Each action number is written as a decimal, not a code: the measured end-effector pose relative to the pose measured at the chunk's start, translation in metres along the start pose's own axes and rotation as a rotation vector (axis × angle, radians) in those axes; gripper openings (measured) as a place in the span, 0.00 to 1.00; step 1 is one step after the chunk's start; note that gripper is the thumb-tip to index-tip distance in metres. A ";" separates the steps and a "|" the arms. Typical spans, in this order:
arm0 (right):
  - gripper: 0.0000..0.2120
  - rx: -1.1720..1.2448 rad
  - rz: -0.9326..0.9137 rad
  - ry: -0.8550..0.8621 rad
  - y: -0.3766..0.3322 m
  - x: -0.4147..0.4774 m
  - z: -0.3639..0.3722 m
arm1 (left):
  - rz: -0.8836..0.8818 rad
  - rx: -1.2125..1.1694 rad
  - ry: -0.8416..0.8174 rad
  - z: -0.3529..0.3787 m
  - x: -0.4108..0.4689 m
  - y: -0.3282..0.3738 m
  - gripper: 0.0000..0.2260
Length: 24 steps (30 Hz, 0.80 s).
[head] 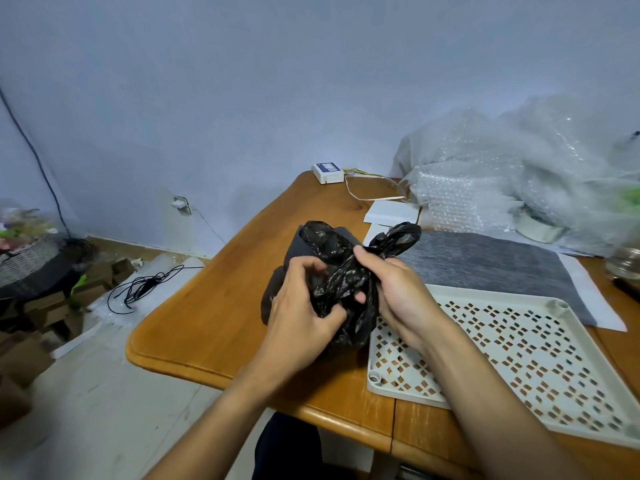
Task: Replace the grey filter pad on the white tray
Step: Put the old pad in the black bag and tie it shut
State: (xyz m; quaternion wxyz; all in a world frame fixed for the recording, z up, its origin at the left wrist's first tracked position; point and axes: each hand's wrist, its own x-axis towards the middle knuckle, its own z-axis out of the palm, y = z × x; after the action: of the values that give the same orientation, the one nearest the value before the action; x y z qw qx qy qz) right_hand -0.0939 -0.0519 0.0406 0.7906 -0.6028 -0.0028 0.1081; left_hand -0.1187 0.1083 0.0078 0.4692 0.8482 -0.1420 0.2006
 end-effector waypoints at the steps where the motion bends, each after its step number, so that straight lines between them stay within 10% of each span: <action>1: 0.27 0.004 0.004 -0.027 0.001 0.001 -0.002 | -0.038 -0.028 -0.043 -0.001 0.003 -0.002 0.16; 9: 0.20 -0.006 0.018 -0.005 0.004 0.025 -0.010 | -0.242 -0.293 -0.261 -0.002 0.035 -0.010 0.11; 15: 0.24 0.083 -0.006 -0.026 -0.008 0.068 -0.006 | -0.635 -1.329 -0.313 0.003 0.089 -0.011 0.14; 24: 0.17 -0.084 -0.084 0.065 -0.042 0.126 -0.017 | -0.561 -1.439 -0.128 0.017 0.151 -0.025 0.08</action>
State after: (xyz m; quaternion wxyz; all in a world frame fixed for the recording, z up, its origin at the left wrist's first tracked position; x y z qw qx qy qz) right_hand 0.0386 -0.0566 0.0605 0.7681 -0.6380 -0.0071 0.0548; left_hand 0.0284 0.0987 0.0531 0.9289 0.3486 -0.0441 -0.1167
